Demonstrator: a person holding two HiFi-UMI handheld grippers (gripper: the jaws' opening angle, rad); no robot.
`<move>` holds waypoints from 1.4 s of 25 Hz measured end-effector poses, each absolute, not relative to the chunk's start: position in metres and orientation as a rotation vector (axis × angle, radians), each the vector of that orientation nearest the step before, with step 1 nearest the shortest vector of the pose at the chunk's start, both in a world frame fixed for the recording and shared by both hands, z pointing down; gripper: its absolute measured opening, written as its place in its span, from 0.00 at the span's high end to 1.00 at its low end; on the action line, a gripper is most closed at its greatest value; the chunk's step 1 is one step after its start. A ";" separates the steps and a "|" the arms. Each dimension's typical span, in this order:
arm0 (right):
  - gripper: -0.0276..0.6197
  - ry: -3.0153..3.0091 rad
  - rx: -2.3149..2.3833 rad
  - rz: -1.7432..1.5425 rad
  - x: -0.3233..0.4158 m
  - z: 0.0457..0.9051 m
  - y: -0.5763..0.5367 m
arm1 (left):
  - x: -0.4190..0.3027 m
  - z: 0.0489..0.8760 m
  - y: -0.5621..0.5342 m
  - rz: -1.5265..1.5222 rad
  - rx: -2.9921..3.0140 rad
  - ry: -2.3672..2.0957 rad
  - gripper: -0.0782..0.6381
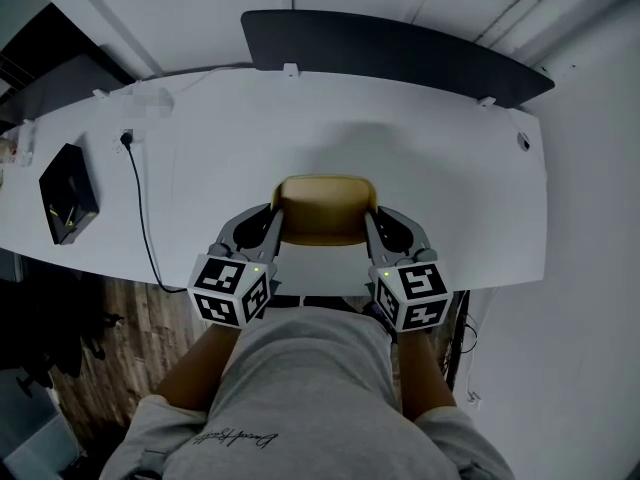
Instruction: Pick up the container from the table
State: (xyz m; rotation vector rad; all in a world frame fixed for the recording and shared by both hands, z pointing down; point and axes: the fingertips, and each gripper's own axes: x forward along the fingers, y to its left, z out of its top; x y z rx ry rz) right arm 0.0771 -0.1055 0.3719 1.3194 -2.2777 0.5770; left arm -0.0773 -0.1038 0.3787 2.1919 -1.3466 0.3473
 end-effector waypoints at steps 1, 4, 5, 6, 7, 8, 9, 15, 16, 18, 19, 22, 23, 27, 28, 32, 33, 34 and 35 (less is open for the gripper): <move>0.89 -2.282 1.320 0.577 0.077 0.370 -0.105 | -0.078 0.377 -0.103 0.347 2.194 -1.350 0.86; 0.89 -2.297 1.326 0.583 0.075 0.366 -0.103 | -0.080 0.374 -0.101 0.347 2.198 -1.358 0.86; 0.89 -2.300 1.326 0.583 0.074 0.366 -0.103 | -0.081 0.373 -0.100 0.347 2.199 -1.359 0.86; 0.89 -2.302 1.326 0.583 0.073 0.365 -0.102 | -0.082 0.372 -0.100 0.348 2.202 -1.358 0.86; 0.89 -2.304 1.326 0.583 0.072 0.364 -0.101 | -0.082 0.371 -0.099 0.347 2.205 -1.356 0.86; 0.89 -2.306 1.327 0.583 0.072 0.364 -0.100 | -0.082 0.370 -0.099 0.346 2.209 -1.353 0.86; 0.89 -2.307 1.328 0.585 0.072 0.364 -0.099 | -0.083 0.370 -0.098 0.346 2.212 -1.350 0.86; 0.89 -2.302 1.343 0.585 0.072 0.362 -0.096 | -0.083 0.367 -0.096 0.349 2.217 -1.346 0.86; 0.89 -2.300 1.345 0.584 0.072 0.362 -0.096 | -0.083 0.367 -0.096 0.350 2.218 -1.344 0.86; 0.89 -2.297 1.350 0.585 0.073 0.361 -0.096 | -0.082 0.367 -0.096 0.351 2.220 -1.337 0.86; 0.89 -2.298 1.351 0.588 0.073 0.361 -0.096 | -0.082 0.368 -0.096 0.351 2.220 -1.335 0.86; 0.89 -2.299 1.355 0.591 0.074 0.361 -0.096 | -0.081 0.368 -0.096 0.353 2.219 -1.333 0.86; 0.89 -2.299 1.355 0.591 0.074 0.360 -0.096 | -0.080 0.368 -0.096 0.353 2.219 -1.333 0.86; 0.90 -2.299 1.353 0.590 0.074 0.358 -0.095 | -0.080 0.366 -0.096 0.352 2.218 -1.332 0.86; 0.90 -2.299 1.352 0.590 0.074 0.358 -0.095 | -0.081 0.367 -0.096 0.352 2.217 -1.332 0.86; 0.90 -2.304 1.349 0.592 0.072 0.359 -0.095 | -0.082 0.367 -0.095 0.357 2.213 -1.334 0.86; 0.90 -2.305 1.347 0.593 0.072 0.359 -0.095 | -0.082 0.367 -0.095 0.358 2.212 -1.335 0.86; 0.90 -2.306 1.345 0.593 0.072 0.359 -0.096 | -0.082 0.367 -0.095 0.360 2.210 -1.336 0.86; 0.90 -2.307 1.344 0.594 0.072 0.360 -0.096 | -0.082 0.368 -0.095 0.362 2.209 -1.336 0.86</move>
